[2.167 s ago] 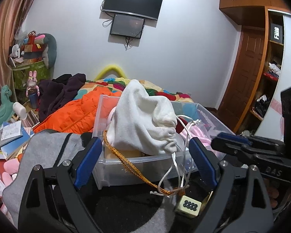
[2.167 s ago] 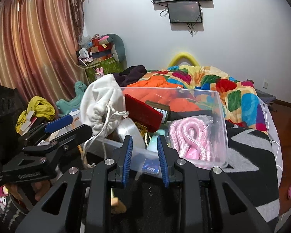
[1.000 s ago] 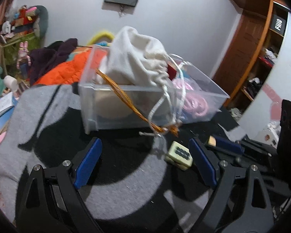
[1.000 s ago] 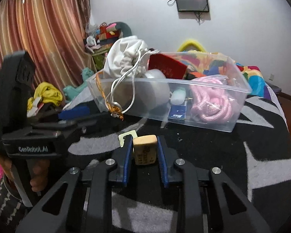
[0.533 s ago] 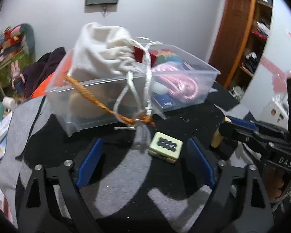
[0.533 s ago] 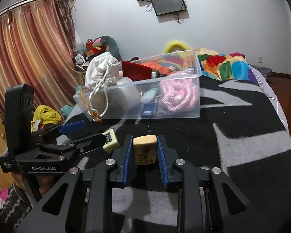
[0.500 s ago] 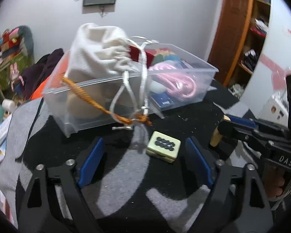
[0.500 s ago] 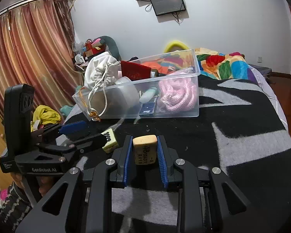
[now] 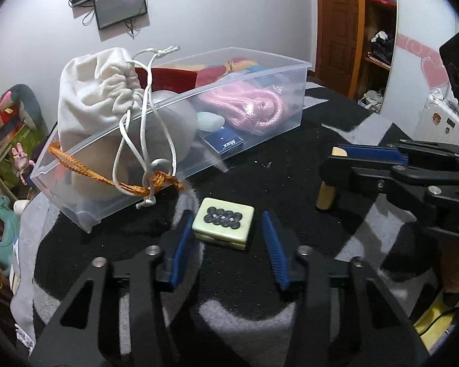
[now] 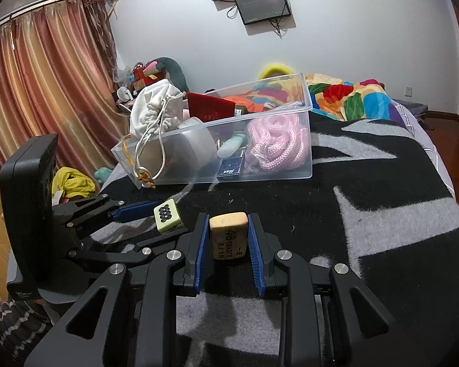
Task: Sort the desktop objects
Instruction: 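Grasp the dotted mahjong tile with the left gripper while the right gripper grasps the beige tile, then lower both mahjong tiles into the clear box and open both grippers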
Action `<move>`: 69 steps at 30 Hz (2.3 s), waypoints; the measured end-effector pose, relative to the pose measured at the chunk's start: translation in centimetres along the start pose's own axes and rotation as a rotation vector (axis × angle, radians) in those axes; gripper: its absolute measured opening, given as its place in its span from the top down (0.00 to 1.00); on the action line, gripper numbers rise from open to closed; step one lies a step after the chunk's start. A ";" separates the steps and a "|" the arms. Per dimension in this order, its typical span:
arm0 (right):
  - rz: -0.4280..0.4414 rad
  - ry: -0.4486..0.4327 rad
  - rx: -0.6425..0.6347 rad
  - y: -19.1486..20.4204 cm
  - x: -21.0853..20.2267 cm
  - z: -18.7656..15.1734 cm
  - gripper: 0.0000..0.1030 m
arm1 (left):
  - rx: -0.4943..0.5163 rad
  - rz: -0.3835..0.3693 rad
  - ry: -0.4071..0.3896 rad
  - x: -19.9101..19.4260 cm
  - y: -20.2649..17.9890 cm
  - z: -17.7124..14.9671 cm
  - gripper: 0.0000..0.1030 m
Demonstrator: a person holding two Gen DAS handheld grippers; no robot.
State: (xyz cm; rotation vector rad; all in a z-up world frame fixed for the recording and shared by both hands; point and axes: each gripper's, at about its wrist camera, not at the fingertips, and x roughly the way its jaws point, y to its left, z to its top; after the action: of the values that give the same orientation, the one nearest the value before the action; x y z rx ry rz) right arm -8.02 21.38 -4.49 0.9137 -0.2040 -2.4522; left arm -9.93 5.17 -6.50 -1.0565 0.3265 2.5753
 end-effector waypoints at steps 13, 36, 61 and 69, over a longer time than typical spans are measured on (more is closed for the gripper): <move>0.028 0.004 0.027 0.0 -0.4 0.6 0.78 | -0.089 -0.045 -0.121 -2.5 1.9 -0.6 0.63; -0.034 -0.097 -0.056 1.7 -1.9 5.6 0.78 | -0.305 -0.005 -0.316 -7.2 6.4 -1.6 0.63; -0.079 -0.176 -0.043 1.2 -0.3 10.5 0.78 | -0.354 0.067 -0.289 -3.5 9.8 3.3 0.63; -0.077 -0.140 -0.007 0.1 1.7 10.2 0.78 | -0.357 0.073 -0.287 -2.8 9.9 2.7 0.63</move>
State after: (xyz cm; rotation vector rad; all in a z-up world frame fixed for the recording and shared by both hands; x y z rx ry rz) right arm -15.64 20.07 2.37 0.7607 -0.2130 -2.5882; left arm -13.69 -3.55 -1.81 -0.7724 -0.1764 2.8699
